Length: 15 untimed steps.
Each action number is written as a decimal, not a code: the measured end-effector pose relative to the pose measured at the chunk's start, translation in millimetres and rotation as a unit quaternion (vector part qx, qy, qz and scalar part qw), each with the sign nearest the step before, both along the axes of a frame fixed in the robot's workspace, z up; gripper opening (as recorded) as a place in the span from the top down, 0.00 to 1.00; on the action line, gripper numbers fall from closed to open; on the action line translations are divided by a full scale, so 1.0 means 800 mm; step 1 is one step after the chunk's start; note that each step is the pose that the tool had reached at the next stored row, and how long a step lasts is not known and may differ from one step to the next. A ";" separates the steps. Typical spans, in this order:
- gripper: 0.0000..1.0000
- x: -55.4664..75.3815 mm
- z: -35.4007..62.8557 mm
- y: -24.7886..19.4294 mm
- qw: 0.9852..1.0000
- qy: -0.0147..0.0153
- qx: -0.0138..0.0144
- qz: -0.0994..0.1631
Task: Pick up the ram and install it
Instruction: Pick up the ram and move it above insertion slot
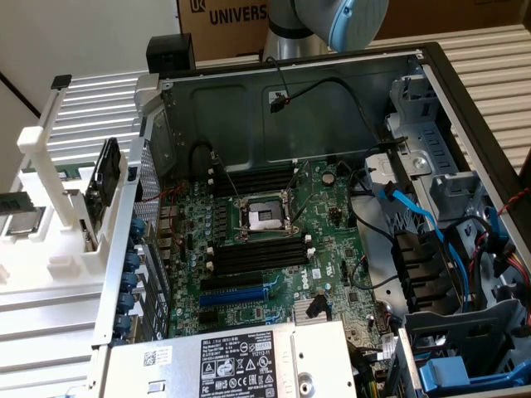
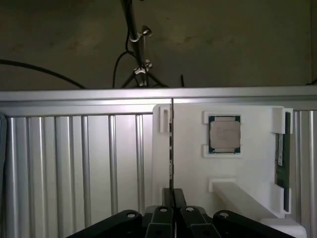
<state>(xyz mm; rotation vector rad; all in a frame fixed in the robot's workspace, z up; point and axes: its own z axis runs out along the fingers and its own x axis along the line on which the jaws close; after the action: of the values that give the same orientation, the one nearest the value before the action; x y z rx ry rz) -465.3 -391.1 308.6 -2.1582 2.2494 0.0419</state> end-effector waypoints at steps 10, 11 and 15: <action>0.88 0.014 0.062 0.0000 1.000 0.001 -0.007 0.000; 0.88 0.015 0.063 0.0001 1.000 0.001 -0.008 0.000; 0.88 0.015 0.063 -0.0001 1.000 0.001 -0.008 -0.001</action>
<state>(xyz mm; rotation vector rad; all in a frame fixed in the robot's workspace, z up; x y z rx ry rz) -453.3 -391.1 359.1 -2.1647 2.2610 0.0247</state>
